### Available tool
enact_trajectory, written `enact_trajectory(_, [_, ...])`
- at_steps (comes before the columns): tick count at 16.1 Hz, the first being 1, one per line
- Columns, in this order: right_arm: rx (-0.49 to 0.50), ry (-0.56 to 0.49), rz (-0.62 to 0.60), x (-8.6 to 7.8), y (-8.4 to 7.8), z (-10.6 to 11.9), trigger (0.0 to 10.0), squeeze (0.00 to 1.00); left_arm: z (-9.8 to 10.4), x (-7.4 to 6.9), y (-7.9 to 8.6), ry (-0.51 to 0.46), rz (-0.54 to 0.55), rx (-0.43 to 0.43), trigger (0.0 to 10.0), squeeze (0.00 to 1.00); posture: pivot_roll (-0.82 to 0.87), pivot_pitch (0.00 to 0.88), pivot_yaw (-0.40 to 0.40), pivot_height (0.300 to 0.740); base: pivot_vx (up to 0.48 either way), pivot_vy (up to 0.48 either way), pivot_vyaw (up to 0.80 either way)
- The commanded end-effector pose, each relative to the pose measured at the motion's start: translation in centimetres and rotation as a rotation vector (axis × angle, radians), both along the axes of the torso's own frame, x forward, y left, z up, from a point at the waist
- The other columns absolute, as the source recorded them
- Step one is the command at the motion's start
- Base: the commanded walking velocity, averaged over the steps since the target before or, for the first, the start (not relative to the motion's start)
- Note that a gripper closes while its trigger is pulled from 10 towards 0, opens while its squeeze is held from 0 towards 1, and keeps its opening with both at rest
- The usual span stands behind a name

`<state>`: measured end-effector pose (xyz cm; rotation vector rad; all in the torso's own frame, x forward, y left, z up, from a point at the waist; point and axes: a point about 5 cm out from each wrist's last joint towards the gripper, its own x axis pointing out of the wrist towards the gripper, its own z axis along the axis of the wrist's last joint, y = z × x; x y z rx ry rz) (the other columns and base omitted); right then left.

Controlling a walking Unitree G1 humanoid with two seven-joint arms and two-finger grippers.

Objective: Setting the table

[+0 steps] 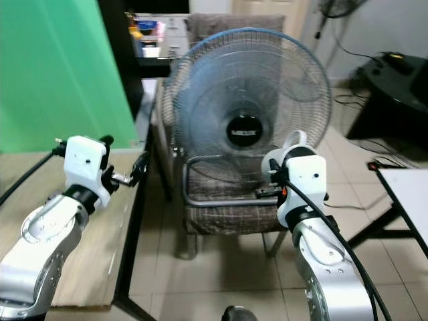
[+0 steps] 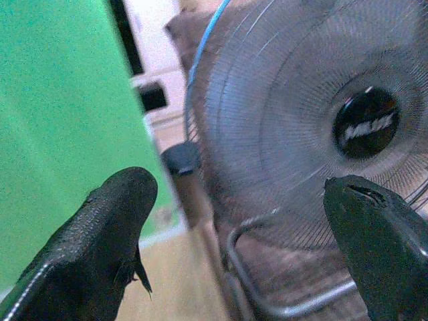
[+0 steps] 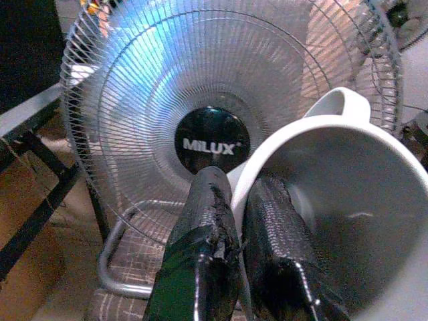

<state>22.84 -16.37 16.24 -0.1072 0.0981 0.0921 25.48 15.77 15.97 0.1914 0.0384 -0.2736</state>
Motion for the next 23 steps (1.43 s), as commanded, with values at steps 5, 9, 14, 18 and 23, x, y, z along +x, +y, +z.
enact_trajectory(5, [-0.035, -0.044, 0.012, 0.2, 0.6, 1.2, 10.0, 0.00, 0.4, 0.5, 0.6, -0.021, 0.032, 0.010, 10.0, 0.00, 0.04, 0.000, 0.047, 0.740, 0.000, 0.000, -0.80])
enact_trajectory(9, [-0.040, -0.044, 0.029, 0.6, 0.3, 1.5, 10.0, 0.00, 0.7, 0.5, 0.7, -0.040, 0.063, -0.003, 10.0, 0.00, 0.07, 0.000, 0.017, 0.740, 0.000, 0.000, -0.80])
enact_trajectory(14, [-0.065, -0.036, 0.057, 0.7, 0.6, 1.7, 10.0, 0.00, 0.6, 0.3, 0.7, -0.040, 0.066, -0.013, 10.0, 0.00, 0.06, 0.000, 0.014, 0.740, 0.000, 0.000, -0.80])
enact_trajectory(18, [-0.076, -0.043, 0.040, 0.9, 0.2, 2.0, 10.0, 0.00, 0.6, 0.5, 0.4, -0.040, 0.054, -0.032, 10.0, 0.00, 0.05, 0.000, 0.016, 0.740, 0.000, 0.000, -0.40])
enact_trajectory(23, [-0.088, -0.067, 0.039, 1.3, 0.2, 2.6, 10.0, 0.00, 0.7, 0.6, 0.4, -0.044, 0.051, -0.044, 10.0, 0.00, 0.05, 0.000, 0.013, 0.740, 0.000, 0.000, -0.48])
